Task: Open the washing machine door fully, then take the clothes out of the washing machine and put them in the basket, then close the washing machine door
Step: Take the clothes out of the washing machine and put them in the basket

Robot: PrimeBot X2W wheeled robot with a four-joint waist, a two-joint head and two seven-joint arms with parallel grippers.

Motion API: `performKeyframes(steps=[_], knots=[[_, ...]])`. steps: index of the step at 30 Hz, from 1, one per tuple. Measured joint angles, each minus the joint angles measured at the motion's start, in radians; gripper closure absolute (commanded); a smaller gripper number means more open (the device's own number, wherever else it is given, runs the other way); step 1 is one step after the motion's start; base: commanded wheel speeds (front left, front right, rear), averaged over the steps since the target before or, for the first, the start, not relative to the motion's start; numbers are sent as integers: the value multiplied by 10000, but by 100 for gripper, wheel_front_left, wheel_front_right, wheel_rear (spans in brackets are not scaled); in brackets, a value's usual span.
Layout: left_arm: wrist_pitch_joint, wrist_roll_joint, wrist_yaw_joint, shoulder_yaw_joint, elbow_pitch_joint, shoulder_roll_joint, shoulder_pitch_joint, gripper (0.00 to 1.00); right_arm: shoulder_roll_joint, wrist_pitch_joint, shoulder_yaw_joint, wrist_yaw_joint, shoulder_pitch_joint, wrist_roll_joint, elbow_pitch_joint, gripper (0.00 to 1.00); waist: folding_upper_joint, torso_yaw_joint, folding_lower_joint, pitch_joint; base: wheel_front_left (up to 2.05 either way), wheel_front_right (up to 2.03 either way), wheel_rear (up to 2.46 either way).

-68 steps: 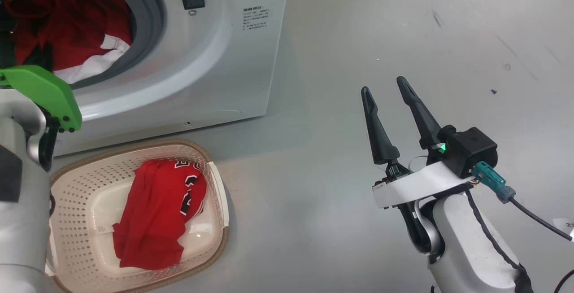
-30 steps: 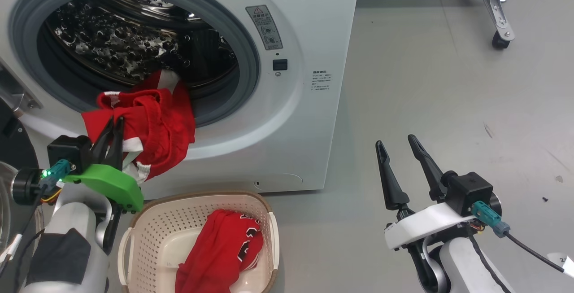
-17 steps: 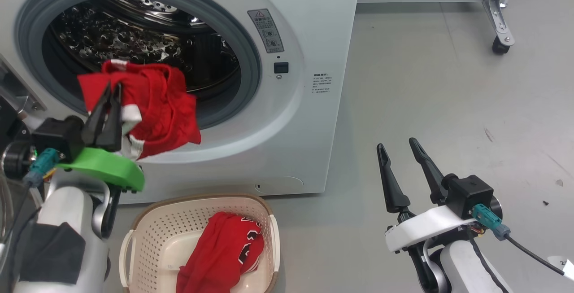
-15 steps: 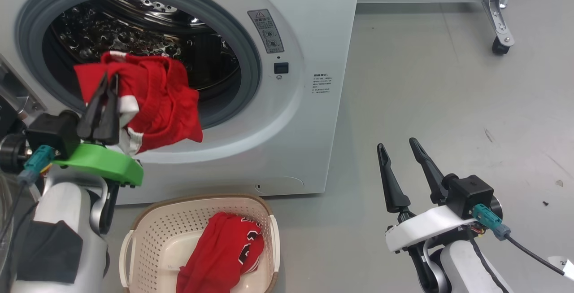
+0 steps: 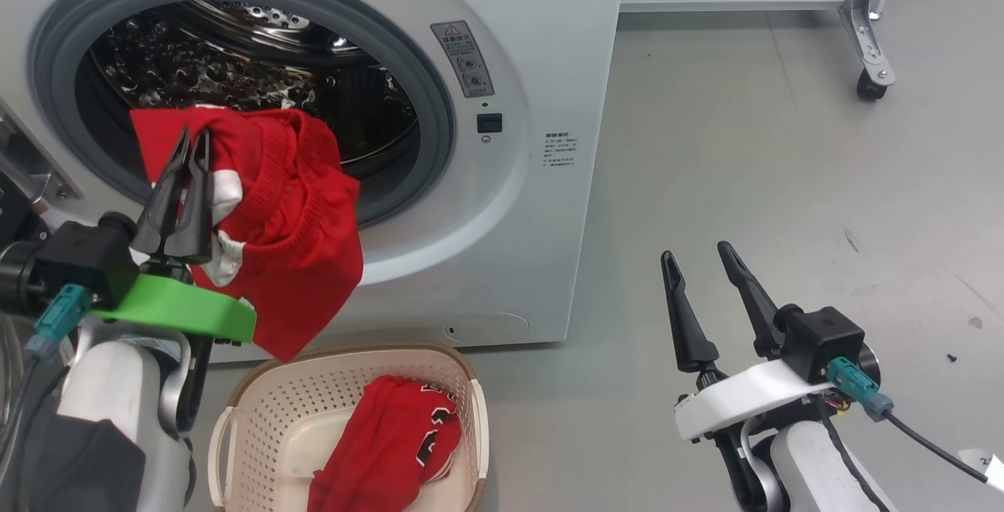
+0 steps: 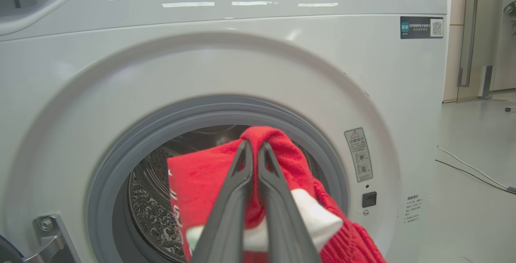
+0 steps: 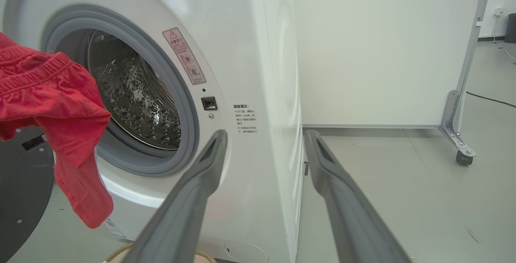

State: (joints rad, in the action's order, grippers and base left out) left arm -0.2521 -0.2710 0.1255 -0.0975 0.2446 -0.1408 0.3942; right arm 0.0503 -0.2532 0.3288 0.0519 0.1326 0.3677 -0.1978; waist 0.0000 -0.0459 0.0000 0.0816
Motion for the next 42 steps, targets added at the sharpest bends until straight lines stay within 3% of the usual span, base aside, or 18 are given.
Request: performKeyframes(steps=[11,26,42], knots=[[0,-4,0,-602,347,-6,-1281,100,0,0,12,36,-106,0,36,0,0,19,0,26,0,0,0],[44,10,0,-675,840,-247,-2038,100,-2,0,48,79,-161,-27,253,0,0,-44,0,658,0,0,0],[585,176,0,-1152,2408,-713,-2479,100,0,0,240,77,86,-173,382,0,0,-222,0,1430,0,0,0]])
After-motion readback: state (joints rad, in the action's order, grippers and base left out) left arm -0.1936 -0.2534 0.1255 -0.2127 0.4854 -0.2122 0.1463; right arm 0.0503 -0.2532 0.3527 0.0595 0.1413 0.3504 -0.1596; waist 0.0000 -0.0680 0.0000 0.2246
